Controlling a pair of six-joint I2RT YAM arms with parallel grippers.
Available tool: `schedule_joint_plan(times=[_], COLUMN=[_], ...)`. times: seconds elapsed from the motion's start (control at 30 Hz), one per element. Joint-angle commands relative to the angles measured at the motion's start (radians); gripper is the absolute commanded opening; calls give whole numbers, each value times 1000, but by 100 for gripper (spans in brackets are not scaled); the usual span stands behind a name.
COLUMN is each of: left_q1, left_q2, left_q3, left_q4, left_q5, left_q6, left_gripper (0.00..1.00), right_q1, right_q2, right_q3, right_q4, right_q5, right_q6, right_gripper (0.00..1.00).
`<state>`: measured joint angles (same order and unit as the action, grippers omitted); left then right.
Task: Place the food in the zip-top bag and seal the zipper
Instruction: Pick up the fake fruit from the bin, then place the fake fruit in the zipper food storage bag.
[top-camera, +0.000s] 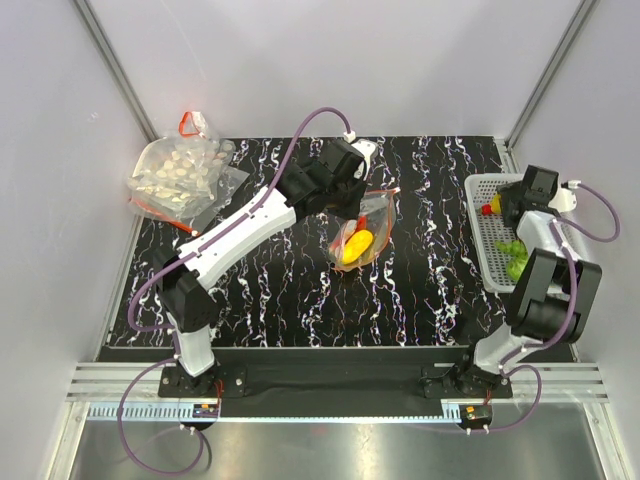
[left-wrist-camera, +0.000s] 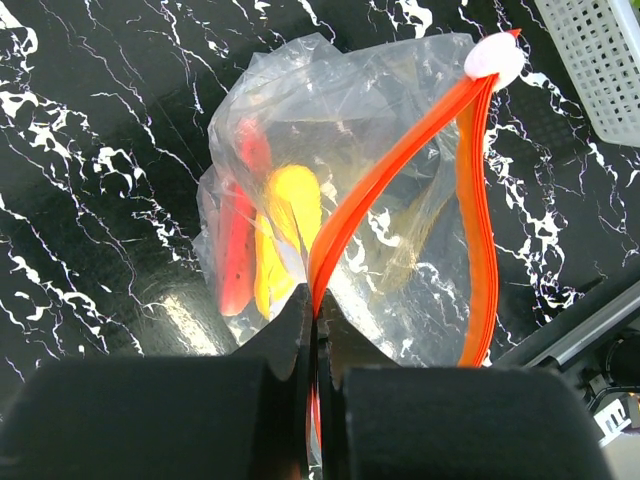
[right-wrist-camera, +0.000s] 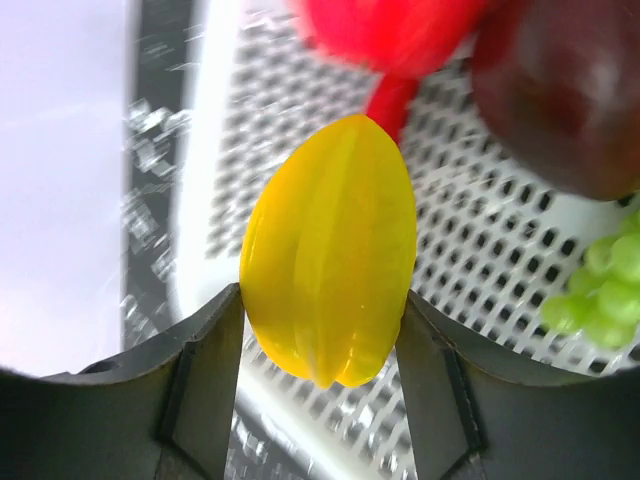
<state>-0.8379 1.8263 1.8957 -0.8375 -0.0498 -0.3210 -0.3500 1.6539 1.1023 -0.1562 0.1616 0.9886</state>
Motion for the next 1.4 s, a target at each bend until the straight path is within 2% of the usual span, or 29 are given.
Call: schedule_joint_plan(times=[0.0,0.23,0.33,0.47,0.63,0.77,0.9,1.07,1.37], left_q1=[-3,-4,-4,-6,-6,-7,-6,-6,2], left_q2=[-15,-10,-9,2,8,8,17,28,5], left_q3=[37,28,22,25,42,52,57,68,57], left_q4=[29,49,57,58,43,29,31,38,41], left_q5=[-19,-5,-5,-4,-5,-33,-44,-35,-24], left_q6=[14,7,7,3,0,7,8,3,0], left_gripper=[0,0,0,0,0,0,0,0,0], right_q1=[9,11,34,89,163,249,391,554,657], right_q2=[-124,-360,-539,-705,-806,-853,-847,-775,-645], right_q3=[-54,-185,-234,-274,-280,-275,-237,-205,-185], right_q4=[69,147,147,139,99,72,3,-141,-91], right_q5=[-39,-310,-411,-526,-742,-855,-950,-915,-778], right_q6=[-76,-232,-332,-386,-442,-470,-521,-627,-579], right_gripper=[25,18,17,17,15,15,15,15,14])
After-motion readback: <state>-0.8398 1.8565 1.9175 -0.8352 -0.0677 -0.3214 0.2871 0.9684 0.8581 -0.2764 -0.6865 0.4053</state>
